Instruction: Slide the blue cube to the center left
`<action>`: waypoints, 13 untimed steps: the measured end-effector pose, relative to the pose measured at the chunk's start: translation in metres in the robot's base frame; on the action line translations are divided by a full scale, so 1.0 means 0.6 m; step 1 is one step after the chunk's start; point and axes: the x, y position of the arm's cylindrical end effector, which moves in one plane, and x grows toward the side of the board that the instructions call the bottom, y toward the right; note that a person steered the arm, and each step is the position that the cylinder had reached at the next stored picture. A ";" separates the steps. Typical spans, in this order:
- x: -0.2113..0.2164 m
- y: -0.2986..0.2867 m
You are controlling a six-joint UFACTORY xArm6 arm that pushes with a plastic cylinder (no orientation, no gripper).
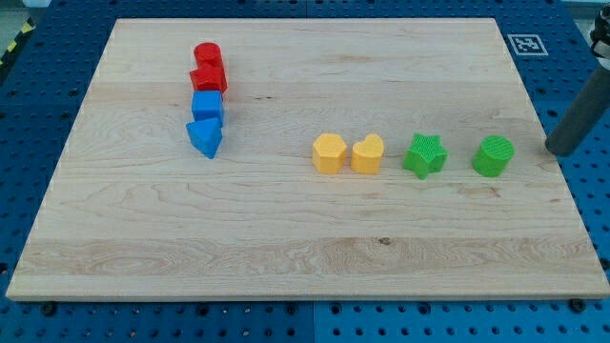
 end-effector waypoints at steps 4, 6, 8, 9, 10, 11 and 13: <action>-0.047 -0.014; -0.121 -0.248; -0.063 -0.509; -0.064 -0.516; -0.074 -0.554; -0.087 -0.612; -0.087 -0.672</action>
